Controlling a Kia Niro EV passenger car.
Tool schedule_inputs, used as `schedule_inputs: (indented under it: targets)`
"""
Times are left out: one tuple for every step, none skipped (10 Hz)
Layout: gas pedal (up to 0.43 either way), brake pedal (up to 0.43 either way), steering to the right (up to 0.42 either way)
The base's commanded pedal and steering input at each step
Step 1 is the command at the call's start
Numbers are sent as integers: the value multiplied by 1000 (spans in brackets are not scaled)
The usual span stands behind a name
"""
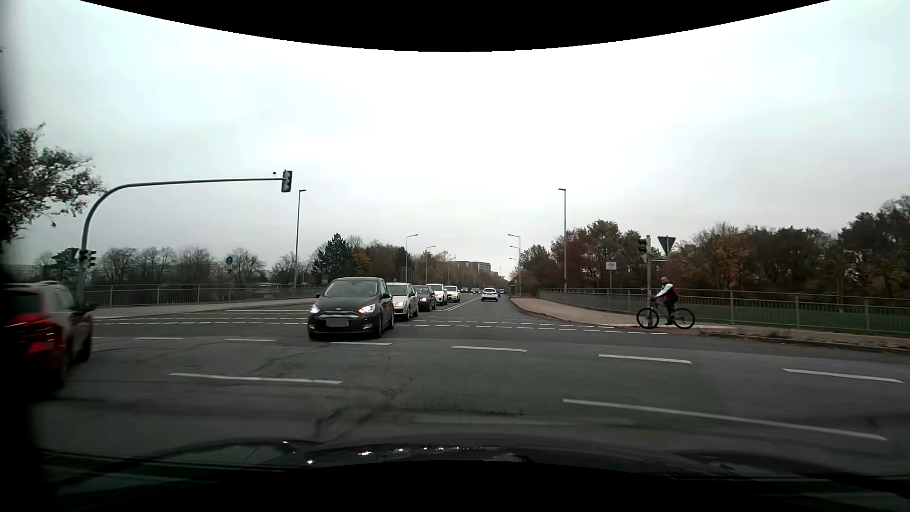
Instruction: Follow the waypoints while adhering to traffic rules and regulations
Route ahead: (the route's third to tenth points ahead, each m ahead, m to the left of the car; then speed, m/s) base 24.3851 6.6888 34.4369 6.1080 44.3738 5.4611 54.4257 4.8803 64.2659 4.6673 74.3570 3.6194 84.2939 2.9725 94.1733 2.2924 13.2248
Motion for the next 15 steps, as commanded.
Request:
schedule_inputs:
  targets:
    - [157,0,5]
    - [157,0,5]
    - [169,0,5]
    - [169,0,6]
    - [169,0,7]
    - [169,0,7]
    - [169,0,7]
    - [169,0,7]
    - [169,0,7]
    - [169,0,7]
    - [169,0,8]
    - [169,0,8]
    - [169,0,7]
    - [169,0,8]
    - [169,0,8]
